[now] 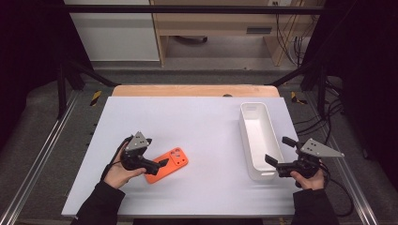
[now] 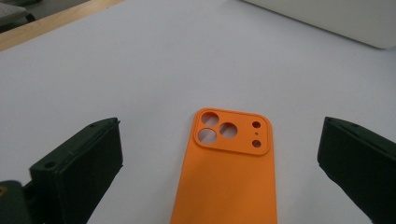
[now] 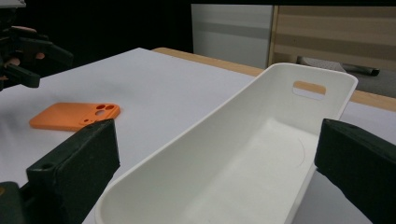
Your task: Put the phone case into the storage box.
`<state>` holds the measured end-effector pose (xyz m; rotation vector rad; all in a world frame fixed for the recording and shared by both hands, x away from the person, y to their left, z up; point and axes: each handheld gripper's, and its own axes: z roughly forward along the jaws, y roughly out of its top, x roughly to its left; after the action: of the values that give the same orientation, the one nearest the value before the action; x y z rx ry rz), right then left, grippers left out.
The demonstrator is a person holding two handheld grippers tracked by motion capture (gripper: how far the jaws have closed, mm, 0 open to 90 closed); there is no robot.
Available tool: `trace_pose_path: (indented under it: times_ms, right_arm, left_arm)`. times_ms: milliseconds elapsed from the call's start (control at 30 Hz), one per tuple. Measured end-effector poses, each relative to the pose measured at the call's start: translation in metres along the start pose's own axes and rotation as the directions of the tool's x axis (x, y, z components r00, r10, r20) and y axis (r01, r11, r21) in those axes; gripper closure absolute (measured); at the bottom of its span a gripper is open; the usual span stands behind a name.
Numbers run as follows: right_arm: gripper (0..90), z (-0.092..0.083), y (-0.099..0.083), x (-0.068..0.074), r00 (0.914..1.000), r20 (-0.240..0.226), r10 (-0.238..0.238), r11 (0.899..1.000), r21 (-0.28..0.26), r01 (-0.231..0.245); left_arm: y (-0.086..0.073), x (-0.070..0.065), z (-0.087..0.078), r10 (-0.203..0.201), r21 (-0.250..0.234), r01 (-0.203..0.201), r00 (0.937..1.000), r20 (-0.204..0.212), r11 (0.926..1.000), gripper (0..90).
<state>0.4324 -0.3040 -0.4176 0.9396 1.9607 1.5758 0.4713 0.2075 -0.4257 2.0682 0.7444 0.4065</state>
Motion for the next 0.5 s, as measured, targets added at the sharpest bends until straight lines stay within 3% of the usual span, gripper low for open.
trace_pose_path:
  times_ms: [500]
  right_arm:
    - [0.4, 0.0, 0.0, 0.0, 1.0, -0.002, -0.003, 1.0, -0.003, 0.003]
  left_arm:
    - [0.003, -0.001, 0.019, 0.017, 0.081, -0.02, 0.9989, 0.044, 0.9965, 0.0]
